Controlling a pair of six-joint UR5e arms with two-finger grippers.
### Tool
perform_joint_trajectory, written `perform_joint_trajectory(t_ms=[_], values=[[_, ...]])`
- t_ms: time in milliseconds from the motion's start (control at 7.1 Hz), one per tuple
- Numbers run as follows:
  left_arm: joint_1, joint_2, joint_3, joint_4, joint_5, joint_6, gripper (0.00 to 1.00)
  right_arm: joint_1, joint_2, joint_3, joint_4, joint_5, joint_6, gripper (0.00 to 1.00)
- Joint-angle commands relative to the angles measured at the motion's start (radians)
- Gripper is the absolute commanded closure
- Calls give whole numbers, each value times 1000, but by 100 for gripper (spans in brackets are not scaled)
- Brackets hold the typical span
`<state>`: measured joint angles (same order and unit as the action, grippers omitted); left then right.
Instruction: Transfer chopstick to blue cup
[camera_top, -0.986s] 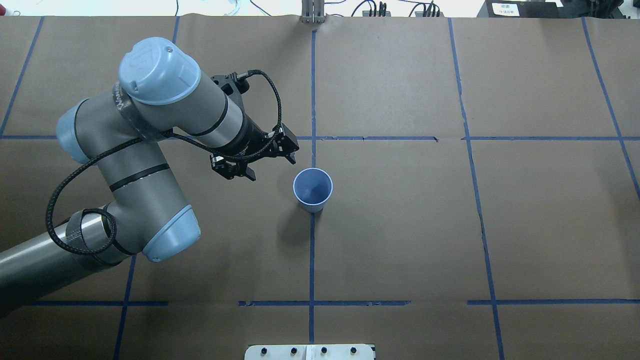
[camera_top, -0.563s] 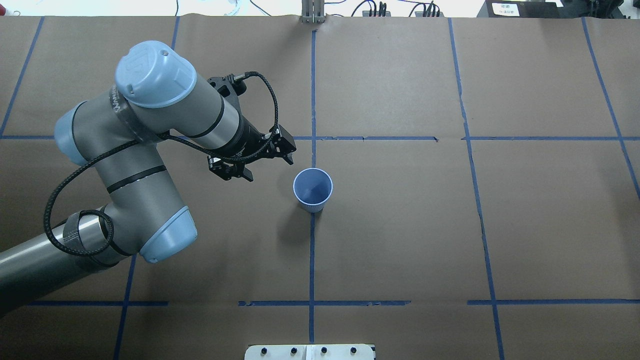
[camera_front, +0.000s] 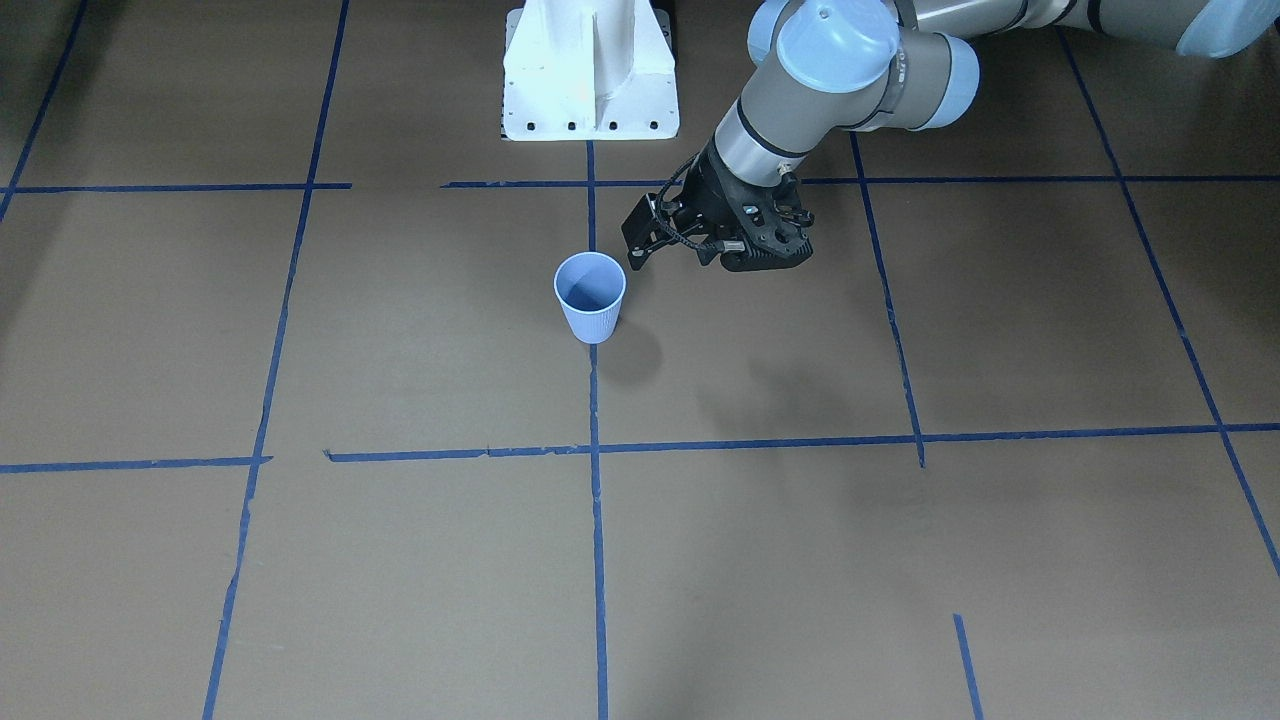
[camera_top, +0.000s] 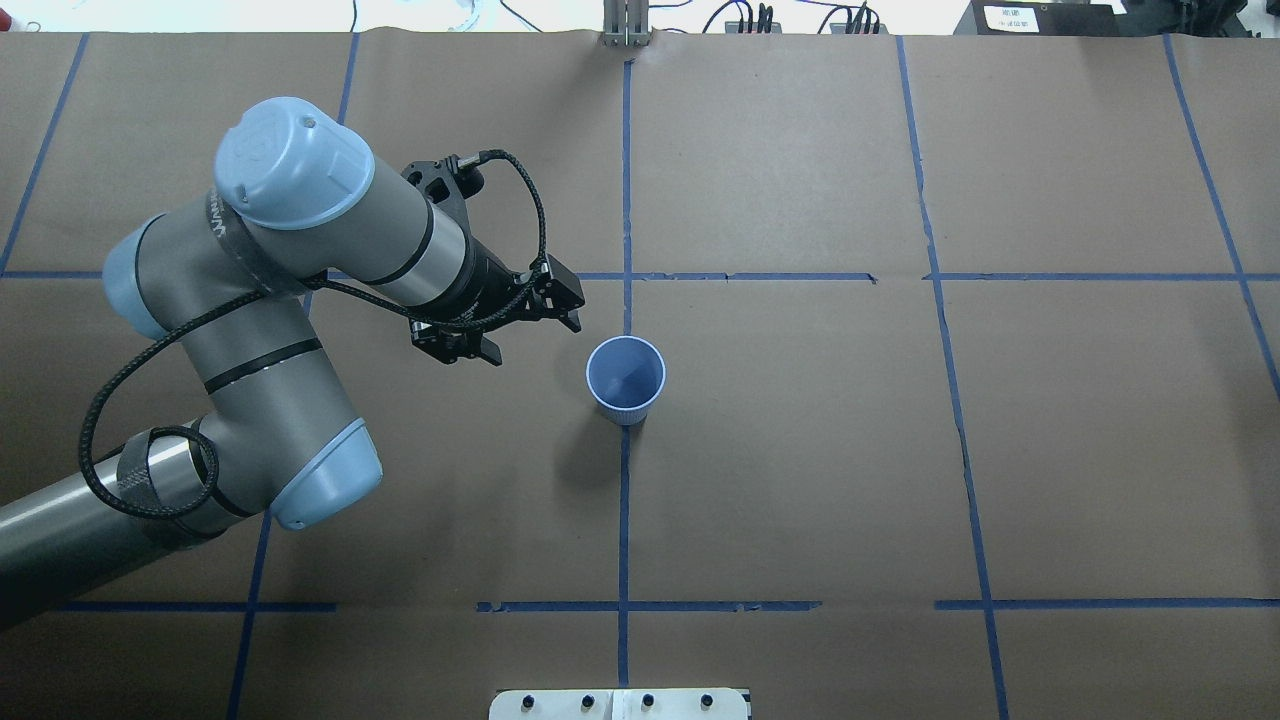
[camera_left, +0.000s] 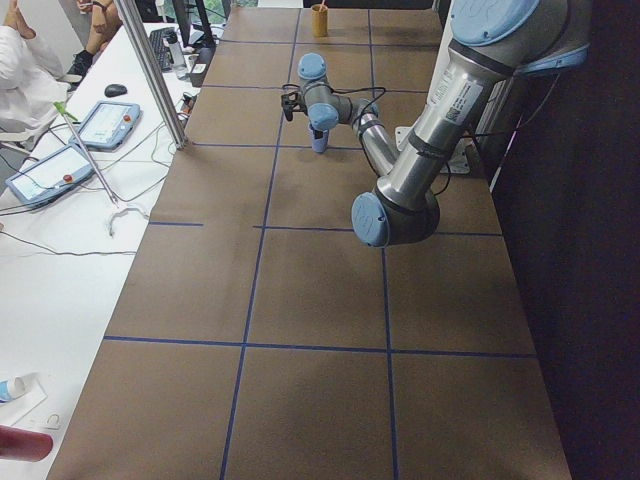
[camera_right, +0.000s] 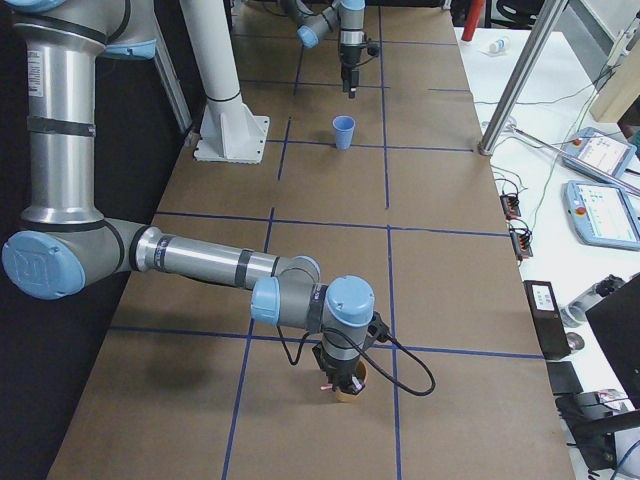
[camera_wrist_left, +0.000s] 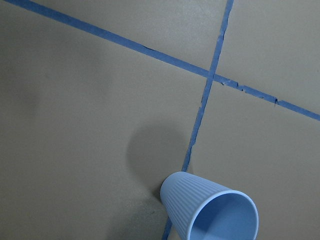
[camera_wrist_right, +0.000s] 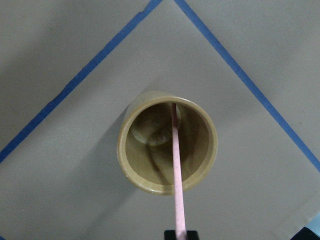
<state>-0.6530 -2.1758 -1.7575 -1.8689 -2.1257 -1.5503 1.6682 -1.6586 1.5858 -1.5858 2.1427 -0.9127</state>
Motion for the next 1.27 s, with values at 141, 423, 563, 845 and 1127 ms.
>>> perform_joint_trajectory(t_ms=[141, 423, 563, 845, 1127], values=[[3, 4, 9, -3, 1, 2, 7, 44, 3, 247, -299, -10, -26, 100], [3, 5, 10, -3, 1, 4, 7, 63, 58, 341, -434, -24, -26, 100], [3, 5, 9, -3, 1, 4, 7, 71, 121, 350, -510, -32, -25, 100], [-4, 11, -3, -3, 1, 9, 7, 68, 224, 402, -691, 53, 67, 100], [-8, 40, -22, -4, 0, 12, 1, 3, 224, 472, -698, 272, 344, 100]])
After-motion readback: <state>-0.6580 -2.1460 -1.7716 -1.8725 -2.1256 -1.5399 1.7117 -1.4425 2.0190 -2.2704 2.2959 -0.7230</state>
